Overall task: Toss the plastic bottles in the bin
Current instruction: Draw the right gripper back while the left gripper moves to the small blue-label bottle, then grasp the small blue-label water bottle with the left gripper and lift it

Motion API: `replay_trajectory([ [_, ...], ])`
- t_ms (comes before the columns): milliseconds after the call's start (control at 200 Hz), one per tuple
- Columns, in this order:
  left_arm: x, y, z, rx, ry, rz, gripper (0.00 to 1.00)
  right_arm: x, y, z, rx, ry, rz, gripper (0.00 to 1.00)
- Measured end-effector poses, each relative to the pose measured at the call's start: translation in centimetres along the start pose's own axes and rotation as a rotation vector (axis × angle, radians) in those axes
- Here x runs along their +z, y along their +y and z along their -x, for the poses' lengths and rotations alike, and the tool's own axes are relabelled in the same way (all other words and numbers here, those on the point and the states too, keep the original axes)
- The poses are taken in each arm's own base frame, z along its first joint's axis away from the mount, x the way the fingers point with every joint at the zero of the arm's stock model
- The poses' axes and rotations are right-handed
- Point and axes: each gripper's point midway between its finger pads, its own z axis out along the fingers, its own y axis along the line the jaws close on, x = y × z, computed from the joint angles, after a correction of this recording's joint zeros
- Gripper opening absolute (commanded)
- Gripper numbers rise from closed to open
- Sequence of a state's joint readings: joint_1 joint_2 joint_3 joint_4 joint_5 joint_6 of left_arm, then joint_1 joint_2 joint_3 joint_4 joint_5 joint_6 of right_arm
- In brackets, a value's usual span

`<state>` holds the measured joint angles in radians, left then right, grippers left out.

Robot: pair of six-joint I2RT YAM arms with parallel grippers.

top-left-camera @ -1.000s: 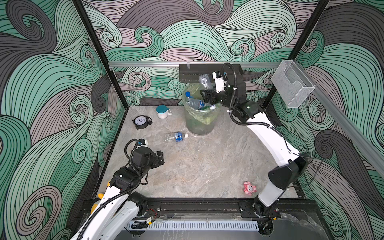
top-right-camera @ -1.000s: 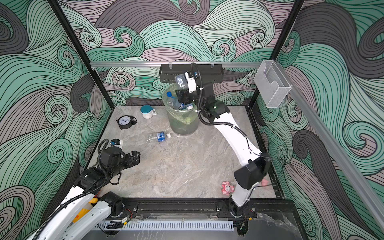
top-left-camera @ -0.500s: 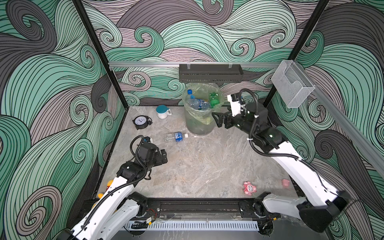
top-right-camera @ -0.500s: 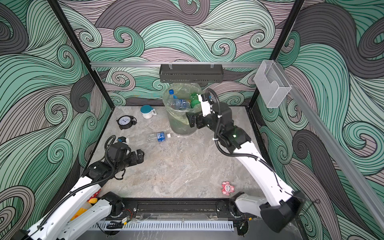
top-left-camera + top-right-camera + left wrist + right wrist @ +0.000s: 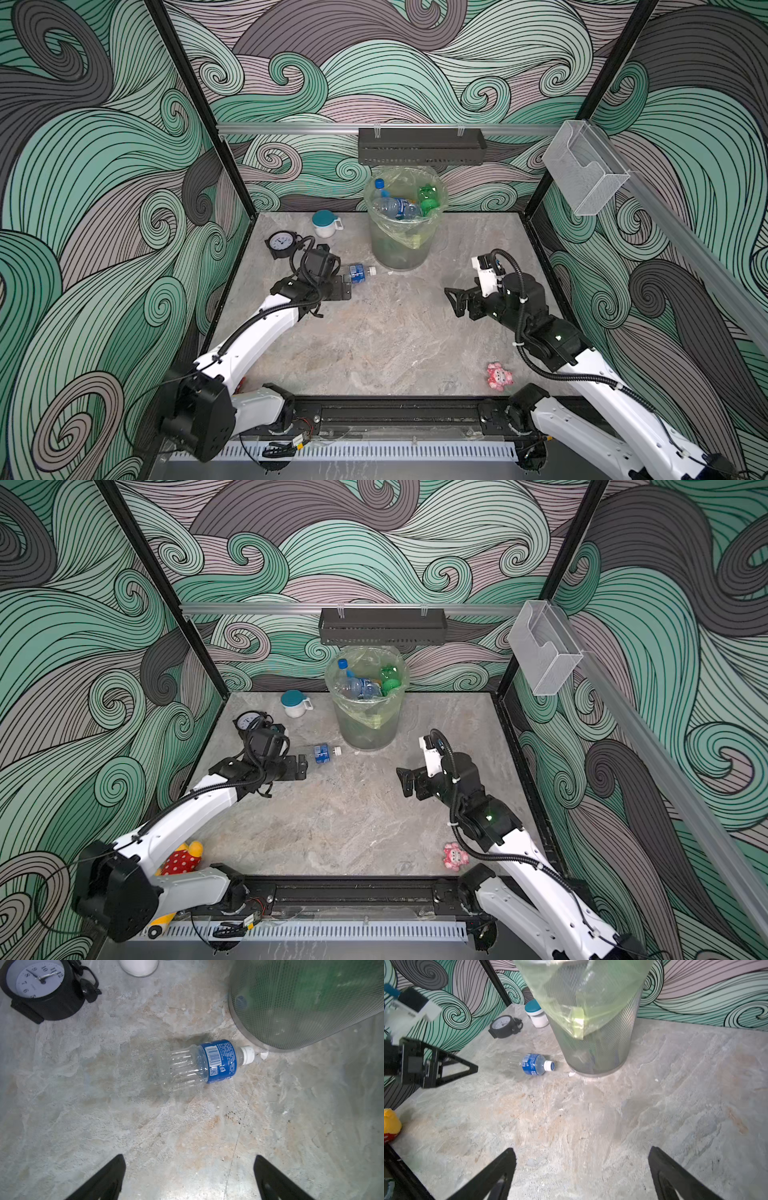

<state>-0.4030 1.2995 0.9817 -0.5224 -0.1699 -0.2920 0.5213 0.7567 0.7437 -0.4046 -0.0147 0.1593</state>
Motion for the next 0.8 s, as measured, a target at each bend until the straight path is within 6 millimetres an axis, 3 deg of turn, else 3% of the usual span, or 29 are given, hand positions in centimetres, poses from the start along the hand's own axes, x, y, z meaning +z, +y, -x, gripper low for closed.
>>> replay_trajectory([
  [160, 2.9, -0.8, 2.9, 0.151, 0.032, 0.035, 0.98, -1.2, -0.4, -1.5, 0.032, -0.016, -0.006, 0.99],
  [320, 6.8, -1.7, 4.0, 0.274, 0.098, 0.051, 0.98, -1.7, -0.5, -1.6, 0.052, -0.034, -0.007, 0.99],
  [445, 9.5, -2.4, 3.8, 0.351, 0.150, 0.036, 0.98, -1.7, -0.5, -1.6, 0.061, -0.034, -0.007, 0.99],
  [725, 13.4, -3.3, 2.3, 0.474, 0.251, -0.002, 0.97, -1.4, -0.4, -2.0, 0.087, -0.021, 0.000, 0.99],
  [801, 14.3, -3.2, 1.4, 0.490, 0.283, -0.001, 0.87, -1.3, -0.3, -2.2, 0.091, -0.014, 0.003, 0.99],
])
